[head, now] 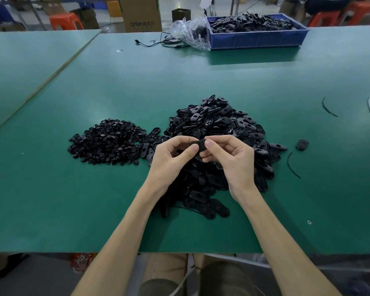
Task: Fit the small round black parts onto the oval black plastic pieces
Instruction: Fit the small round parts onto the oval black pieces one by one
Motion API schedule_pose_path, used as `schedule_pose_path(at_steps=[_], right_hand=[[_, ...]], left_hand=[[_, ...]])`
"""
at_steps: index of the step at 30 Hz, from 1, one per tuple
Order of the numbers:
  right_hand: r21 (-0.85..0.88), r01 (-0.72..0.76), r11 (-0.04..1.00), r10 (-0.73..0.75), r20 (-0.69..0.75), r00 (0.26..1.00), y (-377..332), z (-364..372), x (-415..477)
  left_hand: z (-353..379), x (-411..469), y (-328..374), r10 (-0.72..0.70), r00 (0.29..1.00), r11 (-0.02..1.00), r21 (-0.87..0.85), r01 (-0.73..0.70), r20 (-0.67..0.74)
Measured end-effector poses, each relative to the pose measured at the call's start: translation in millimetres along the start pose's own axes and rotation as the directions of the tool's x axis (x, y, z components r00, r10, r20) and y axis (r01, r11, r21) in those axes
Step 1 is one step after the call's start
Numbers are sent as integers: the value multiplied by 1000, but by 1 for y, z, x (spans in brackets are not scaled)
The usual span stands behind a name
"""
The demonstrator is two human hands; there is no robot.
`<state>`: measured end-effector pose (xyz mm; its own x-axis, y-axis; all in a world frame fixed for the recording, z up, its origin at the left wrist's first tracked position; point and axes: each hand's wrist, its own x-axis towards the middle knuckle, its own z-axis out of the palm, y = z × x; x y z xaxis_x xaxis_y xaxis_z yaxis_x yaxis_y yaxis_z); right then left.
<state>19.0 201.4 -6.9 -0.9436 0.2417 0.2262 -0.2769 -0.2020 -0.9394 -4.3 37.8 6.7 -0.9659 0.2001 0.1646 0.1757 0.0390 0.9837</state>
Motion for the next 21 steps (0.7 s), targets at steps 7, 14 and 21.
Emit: schedule_pose_path(at_steps=[7, 14, 21], right_hand=[[-3, -10, 1000, 9, -18, 1000, 1, 0, 0], [59, -55, 997, 56, -6, 998, 0, 1, 0], [50, -86, 995, 86, -6, 996, 3, 1, 1]], left_hand=[[2, 1, -1, 96, 993, 995, 37, -93, -67], [9, -1, -1, 269, 956, 927, 302, -222, -122], [12, 2, -5, 226, 966, 929, 325, -175, -125]])
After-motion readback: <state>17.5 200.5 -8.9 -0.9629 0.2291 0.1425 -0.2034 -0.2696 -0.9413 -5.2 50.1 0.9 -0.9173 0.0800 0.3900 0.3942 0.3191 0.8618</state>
